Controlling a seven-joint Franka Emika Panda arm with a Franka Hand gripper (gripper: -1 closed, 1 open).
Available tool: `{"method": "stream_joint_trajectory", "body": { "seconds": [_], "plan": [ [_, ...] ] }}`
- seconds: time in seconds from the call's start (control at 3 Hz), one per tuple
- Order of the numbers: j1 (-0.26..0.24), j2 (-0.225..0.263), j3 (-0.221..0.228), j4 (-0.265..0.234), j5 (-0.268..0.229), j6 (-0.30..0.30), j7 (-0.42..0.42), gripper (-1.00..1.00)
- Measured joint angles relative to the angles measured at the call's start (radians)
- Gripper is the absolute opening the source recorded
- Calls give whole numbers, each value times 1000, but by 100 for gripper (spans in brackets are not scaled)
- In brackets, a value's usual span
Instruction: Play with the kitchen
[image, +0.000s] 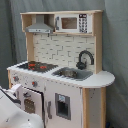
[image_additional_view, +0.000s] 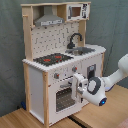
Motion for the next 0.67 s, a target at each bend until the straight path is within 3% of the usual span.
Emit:
{"method": "stream_joint_trajectory", "body": {
  "seconds": [0.67],
  "plan": [
    [38, 0, 6, 10, 153, -32, -128, -100]
  ]
}}
